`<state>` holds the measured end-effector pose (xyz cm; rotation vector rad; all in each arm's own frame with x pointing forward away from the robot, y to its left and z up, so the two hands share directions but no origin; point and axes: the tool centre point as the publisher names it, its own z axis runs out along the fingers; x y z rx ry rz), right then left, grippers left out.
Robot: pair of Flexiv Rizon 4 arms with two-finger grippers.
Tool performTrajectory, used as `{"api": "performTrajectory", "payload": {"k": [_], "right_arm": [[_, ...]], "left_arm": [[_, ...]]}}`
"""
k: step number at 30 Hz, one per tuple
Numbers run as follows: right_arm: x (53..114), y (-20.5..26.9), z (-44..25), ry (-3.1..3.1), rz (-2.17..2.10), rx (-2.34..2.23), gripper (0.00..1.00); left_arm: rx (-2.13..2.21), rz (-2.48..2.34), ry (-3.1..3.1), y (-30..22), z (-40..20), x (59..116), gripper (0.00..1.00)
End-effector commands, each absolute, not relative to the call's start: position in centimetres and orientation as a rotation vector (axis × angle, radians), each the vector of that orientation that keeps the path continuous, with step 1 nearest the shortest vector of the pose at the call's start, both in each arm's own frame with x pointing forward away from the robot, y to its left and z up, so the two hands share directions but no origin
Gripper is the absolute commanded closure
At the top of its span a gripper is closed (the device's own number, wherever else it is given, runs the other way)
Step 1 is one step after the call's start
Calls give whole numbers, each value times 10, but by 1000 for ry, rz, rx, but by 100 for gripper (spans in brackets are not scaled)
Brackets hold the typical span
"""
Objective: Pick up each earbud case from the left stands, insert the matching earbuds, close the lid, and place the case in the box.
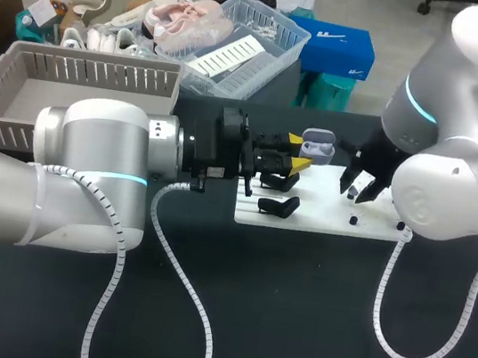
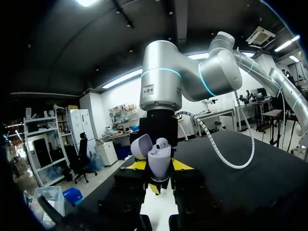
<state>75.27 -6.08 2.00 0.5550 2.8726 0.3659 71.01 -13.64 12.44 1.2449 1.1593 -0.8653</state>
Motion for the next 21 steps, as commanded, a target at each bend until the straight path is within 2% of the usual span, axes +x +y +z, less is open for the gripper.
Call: {"api": "performTrajectory", "payload": {"k": [1, 7, 9, 11, 21], "right_arm": [[754, -60, 18, 2876, 366, 555, 78], [754, -60, 18, 2877, 368, 560, 82], [754, -60, 18, 2878, 369, 561, 87], [754, -60, 18, 2879, 369, 564, 100], [749, -66, 34, 2852, 365, 581, 100]], "left_arm": [[1241, -862, 1159, -137, 124, 710, 100], [1241, -862, 1159, -137, 124, 710, 100], [1241, -862, 1159, -137, 124, 710, 100], [1241, -862, 1159, -137, 124, 710, 100], [1241, -862, 1159, -137, 124, 710, 100]]}}
